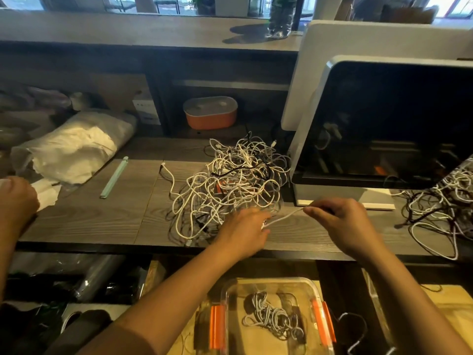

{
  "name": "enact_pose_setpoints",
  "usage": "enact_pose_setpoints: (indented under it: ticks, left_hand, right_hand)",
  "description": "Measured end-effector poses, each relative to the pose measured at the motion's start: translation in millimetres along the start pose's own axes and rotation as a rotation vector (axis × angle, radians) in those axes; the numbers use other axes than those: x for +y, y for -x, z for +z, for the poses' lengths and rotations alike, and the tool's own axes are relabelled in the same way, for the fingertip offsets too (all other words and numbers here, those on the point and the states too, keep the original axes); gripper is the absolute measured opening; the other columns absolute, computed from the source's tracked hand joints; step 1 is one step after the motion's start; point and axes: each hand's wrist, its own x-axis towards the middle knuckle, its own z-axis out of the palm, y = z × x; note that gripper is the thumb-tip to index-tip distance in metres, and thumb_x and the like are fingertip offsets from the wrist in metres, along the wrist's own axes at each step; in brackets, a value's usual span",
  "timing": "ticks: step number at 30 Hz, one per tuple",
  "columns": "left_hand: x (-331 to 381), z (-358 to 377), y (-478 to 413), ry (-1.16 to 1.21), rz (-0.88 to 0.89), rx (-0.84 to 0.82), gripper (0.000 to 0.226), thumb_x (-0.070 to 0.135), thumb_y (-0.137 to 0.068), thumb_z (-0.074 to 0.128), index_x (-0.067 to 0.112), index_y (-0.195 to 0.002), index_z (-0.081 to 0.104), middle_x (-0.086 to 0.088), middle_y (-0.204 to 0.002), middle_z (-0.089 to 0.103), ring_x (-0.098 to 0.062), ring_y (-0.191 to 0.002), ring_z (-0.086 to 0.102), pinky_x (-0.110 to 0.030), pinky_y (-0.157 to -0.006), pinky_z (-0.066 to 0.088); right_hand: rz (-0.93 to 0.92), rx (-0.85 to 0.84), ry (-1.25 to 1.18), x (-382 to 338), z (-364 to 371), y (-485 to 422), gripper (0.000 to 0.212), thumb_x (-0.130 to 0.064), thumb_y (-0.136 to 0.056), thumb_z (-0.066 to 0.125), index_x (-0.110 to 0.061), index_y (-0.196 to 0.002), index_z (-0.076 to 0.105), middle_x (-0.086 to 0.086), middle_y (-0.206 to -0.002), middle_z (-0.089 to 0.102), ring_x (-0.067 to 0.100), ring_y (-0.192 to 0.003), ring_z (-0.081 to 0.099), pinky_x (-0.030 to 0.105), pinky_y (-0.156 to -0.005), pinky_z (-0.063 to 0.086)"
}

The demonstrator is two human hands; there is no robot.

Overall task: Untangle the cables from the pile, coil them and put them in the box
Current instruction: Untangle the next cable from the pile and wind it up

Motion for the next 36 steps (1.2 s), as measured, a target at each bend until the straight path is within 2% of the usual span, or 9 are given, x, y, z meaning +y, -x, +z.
enact_pose_setpoints:
  ticks: [7,9,12,14,20,23,26,31,36]
  left_hand:
    - [3,0,-3,0.232,-0.102,-0.131,0.042,0.007,-0.094,0.044,0.016,-0.135,0.05,-0.006,-0.127,0.046,-0.023,-0.118,0.045,-0.026,-0.092,0.038]
    - [7,-1,1,0.513,-0.087,-0.205,0.042,0.003,-0.094,0.042,0.013,-0.135,0.049,-0.005,-0.125,0.049,-0.023,-0.111,0.051,-0.023,-0.086,0.038]
    - [21,-6,7,1.285,-0.14,-0.184,0.037,0.006,-0.096,0.045,0.014,-0.132,0.05,0.001,-0.118,0.057,-0.011,-0.112,0.052,-0.025,-0.096,0.038]
    - [30,-8,3,1.438,-0.089,-0.098,0.033,0.02,-0.094,0.049,0.02,-0.127,0.054,0.009,-0.119,0.06,-0.006,-0.122,0.048,-0.025,-0.104,0.032]
    - [51,-14,-17,1.014,-0.067,0.236,0.035,0.027,-0.1,0.042,0.016,-0.131,0.05,-0.001,-0.081,0.056,-0.005,-0.062,0.053,-0.013,-0.058,0.043]
    - [38,-14,-22,0.393,-0.049,0.363,0.035,0.037,-0.098,0.043,0.021,-0.128,0.054,-0.002,-0.113,0.057,-0.015,-0.094,0.057,-0.021,-0.068,0.036]
    - [32,-14,-21,0.023,-0.001,0.335,0.039,0.039,-0.099,0.04,0.021,-0.131,0.05,-0.004,-0.117,0.055,-0.019,-0.101,0.054,-0.024,-0.072,0.033]
    - [1,-15,-21,-0.042,-0.127,0.268,0.048,0.051,-0.098,0.03,0.021,-0.13,0.05,-0.004,-0.12,0.055,-0.02,-0.103,0.056,-0.032,-0.079,0.044]
    - [3,-8,-5,0.052,-0.089,-0.042,0.09,0.079,-0.075,0.013,0.024,-0.144,0.035,-0.007,-0.136,0.043,-0.022,-0.121,0.045,-0.038,-0.095,0.039]
  right_hand:
    - [0.009,0.134,-0.104,6,16,-4,0.012,-0.021,-0.092,0.057,-0.027,-0.083,0.063,-0.002,-0.078,0.064,0.012,-0.075,0.058,0.03,-0.065,0.048]
    - [0.05,0.183,-0.172,9,18,-6,0.014,-0.022,-0.093,0.056,-0.024,-0.082,0.064,0.001,-0.073,0.062,0.014,-0.067,0.055,0.029,-0.059,0.044]
    - [0.17,0.122,-0.253,15,31,-5,0.024,-0.027,-0.096,0.048,-0.016,-0.083,0.064,0.001,-0.063,0.053,0.01,-0.051,0.044,0.022,-0.047,0.034]
    - [0.177,-0.03,-0.194,16,47,-1,0.033,-0.031,-0.099,0.04,-0.013,-0.081,0.062,0.0,-0.061,0.051,0.003,-0.043,0.042,0.017,-0.043,0.032]
    - [0.125,-0.322,-0.301,-7,63,11,0.027,-0.015,-0.1,0.041,-0.016,-0.078,0.058,-0.007,-0.054,0.052,-0.005,-0.042,0.044,0.012,-0.045,0.033]
    - [0.059,-0.39,-0.255,-13,54,13,0.021,-0.019,-0.098,0.046,-0.025,-0.087,0.063,-0.015,-0.055,0.06,-0.006,-0.047,0.05,0.01,-0.047,0.037]
    - [0.051,-0.414,-0.152,-10,46,12,0.016,-0.025,-0.096,0.051,-0.028,-0.093,0.066,-0.007,-0.069,0.065,0.0,-0.057,0.056,0.018,-0.056,0.045]
    - [0.14,-0.364,-0.233,-3,30,13,0.022,-0.019,-0.094,0.052,0.0,-0.09,0.064,-0.004,-0.063,0.055,-0.005,-0.048,0.048,0.009,-0.049,0.039]
    - [0.055,-0.192,-0.153,-4,24,6,0.015,-0.021,-0.091,0.056,-0.016,-0.08,0.066,0.004,-0.074,0.063,0.011,-0.066,0.058,0.02,-0.061,0.045]
